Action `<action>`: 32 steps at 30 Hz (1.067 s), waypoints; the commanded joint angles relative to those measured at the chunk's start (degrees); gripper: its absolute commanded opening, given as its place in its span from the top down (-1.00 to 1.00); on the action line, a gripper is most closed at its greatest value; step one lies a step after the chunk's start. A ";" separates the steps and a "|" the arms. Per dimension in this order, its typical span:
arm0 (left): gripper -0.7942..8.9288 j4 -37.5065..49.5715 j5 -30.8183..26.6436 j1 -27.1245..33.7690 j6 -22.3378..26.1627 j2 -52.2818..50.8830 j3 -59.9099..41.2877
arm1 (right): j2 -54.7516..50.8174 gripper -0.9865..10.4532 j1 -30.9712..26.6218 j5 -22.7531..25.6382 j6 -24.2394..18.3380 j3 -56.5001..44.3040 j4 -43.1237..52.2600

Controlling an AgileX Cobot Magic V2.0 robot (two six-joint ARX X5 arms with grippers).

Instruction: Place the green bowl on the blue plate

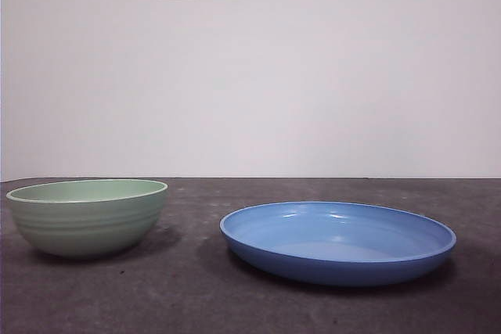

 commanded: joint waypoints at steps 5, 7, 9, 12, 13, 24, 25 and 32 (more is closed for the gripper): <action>0.80 0.09 0.07 -1.95 -5.60 4.37 9.07 | 0.26 0.81 0.09 -0.46 9.09 8.31 0.48; 0.80 -0.55 0.09 -2.54 -5.86 6.62 12.33 | 1.29 0.81 0.22 -0.87 10.12 11.50 -0.98; 0.80 -2.21 0.33 -3.17 -6.19 9.38 16.48 | 3.21 0.81 0.42 -2.73 10.29 15.21 -2.82; 0.80 -5.20 2.75 -4.02 -6.64 13.57 23.04 | 6.99 0.81 0.79 -7.91 10.25 20.55 -5.14; 0.80 -6.03 4.04 -4.26 -6.93 14.80 25.00 | 8.28 0.81 0.85 -9.99 10.21 22.21 -6.14; 0.80 -21.88 19.58 -6.73 -8.50 28.39 47.47 | 23.85 0.81 1.44 -28.33 6.97 44.57 -18.86; 0.80 -23.30 20.85 -6.86 -8.48 29.38 48.76 | 24.92 0.81 1.46 -29.18 6.38 46.23 -19.78; 0.80 -32.61 29.51 -8.22 -6.73 35.56 56.28 | 31.54 0.81 6.91 -31.19 1.95 56.11 -27.12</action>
